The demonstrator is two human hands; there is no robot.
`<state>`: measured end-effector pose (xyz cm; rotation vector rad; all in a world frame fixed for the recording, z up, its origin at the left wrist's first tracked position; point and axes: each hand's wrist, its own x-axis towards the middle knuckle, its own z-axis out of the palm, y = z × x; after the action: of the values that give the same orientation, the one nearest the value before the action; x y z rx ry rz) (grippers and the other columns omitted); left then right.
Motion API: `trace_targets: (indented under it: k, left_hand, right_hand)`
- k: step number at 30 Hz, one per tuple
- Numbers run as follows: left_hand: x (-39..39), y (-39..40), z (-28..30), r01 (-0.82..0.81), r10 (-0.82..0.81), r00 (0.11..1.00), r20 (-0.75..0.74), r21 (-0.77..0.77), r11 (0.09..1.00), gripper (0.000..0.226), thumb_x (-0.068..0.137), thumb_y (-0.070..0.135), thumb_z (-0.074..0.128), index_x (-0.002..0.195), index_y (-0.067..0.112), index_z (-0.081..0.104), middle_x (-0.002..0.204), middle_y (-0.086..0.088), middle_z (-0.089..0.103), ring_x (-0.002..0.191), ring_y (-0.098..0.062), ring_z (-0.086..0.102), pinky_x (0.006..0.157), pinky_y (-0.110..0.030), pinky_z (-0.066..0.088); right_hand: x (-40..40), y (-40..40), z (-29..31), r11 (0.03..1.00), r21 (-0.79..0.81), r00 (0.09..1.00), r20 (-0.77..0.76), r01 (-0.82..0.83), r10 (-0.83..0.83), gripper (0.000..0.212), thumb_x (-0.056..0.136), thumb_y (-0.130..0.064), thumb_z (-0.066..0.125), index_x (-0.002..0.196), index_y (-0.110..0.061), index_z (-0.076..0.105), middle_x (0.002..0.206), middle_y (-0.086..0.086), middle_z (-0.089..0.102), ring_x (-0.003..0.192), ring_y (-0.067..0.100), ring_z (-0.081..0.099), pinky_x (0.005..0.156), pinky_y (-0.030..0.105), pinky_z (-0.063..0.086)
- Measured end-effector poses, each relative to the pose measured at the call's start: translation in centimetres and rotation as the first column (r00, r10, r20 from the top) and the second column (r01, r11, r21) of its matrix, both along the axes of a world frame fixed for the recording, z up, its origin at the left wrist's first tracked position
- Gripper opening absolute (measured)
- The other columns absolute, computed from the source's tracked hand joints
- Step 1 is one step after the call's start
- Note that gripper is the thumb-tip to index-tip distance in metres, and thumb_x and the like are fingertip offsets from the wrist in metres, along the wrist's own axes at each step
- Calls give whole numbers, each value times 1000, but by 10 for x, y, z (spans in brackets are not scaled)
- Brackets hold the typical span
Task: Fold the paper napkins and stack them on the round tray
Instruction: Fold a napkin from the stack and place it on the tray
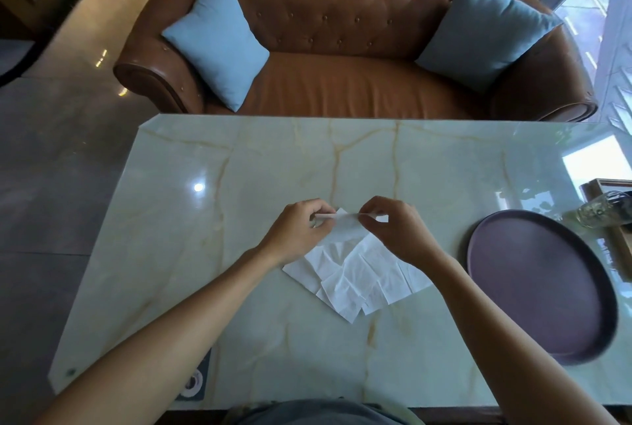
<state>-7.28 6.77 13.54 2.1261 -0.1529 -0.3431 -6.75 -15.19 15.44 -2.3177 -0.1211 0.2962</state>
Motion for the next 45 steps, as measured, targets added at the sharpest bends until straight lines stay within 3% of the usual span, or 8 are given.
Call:
trace_targets:
  k: [7,12,18,26,31,37,41,45]
  left_hand:
    - [2,-1,9,-14,-1,995,-102,-149,989,12,97,29,67,92,25,77,84,14,75,79,-10,69,73,-27,50]
    - [7,7,17,-156,49,961,-274,-384,910,14,99,16,65,95,4,71,100,-23,75,85,-28,71,83,-52,58]
    - [12,6,24,-354,35,872,-488,-579,734,10,100,16,60,93,12,66,90,-10,72,76,-25,69,72,-39,57]
    - [9,2,15,-451,-45,788,-614,-626,636,4,97,10,59,94,9,60,90,-12,68,82,-24,69,69,-38,62]
    - [4,-1,2,-331,-81,793,-604,-539,774,32,97,20,65,120,-2,63,107,-15,72,99,-27,71,82,-39,61]
    - [-6,-18,-12,-243,105,904,-415,-296,924,24,100,19,57,102,0,71,97,-17,75,93,-28,72,86,-44,62]
    - [-12,-28,-11,-405,127,816,-564,-401,822,35,103,36,53,112,10,74,108,-12,78,103,-28,74,89,-41,62]
    - [-14,-32,-10,-578,64,696,-715,-506,640,46,105,49,41,119,17,71,112,-4,78,105,-20,72,98,-42,55]
  right_hand:
    - [6,-8,10,987,160,992,-117,-28,47,11,93,-24,71,93,-17,79,87,-6,77,86,15,71,77,31,54]
    - [10,-33,9,889,403,966,-221,216,-134,10,93,-15,70,93,-11,79,88,9,79,87,17,73,87,33,55]
    - [-8,-32,-12,808,504,849,-528,304,10,48,86,-49,69,126,-23,68,127,-2,72,123,14,64,106,42,46]
    - [-18,-8,-13,583,624,788,-613,520,-47,9,90,-13,72,95,-6,69,92,9,72,86,21,70,90,41,53]
    - [-12,-10,-10,710,534,831,-540,458,-130,11,90,-10,71,96,-2,67,88,12,68,83,26,64,75,35,55]
    - [-10,-2,5,707,548,840,-528,447,-122,33,98,-24,64,114,4,63,101,20,74,84,33,74,84,47,62]
    - [-12,-1,13,673,597,840,-539,437,-68,35,100,-31,59,114,0,65,105,19,76,92,35,75,83,42,60]
    - [-15,3,-5,743,440,842,-442,504,-309,19,95,-25,67,99,-6,67,94,11,70,86,25,70,77,40,56]
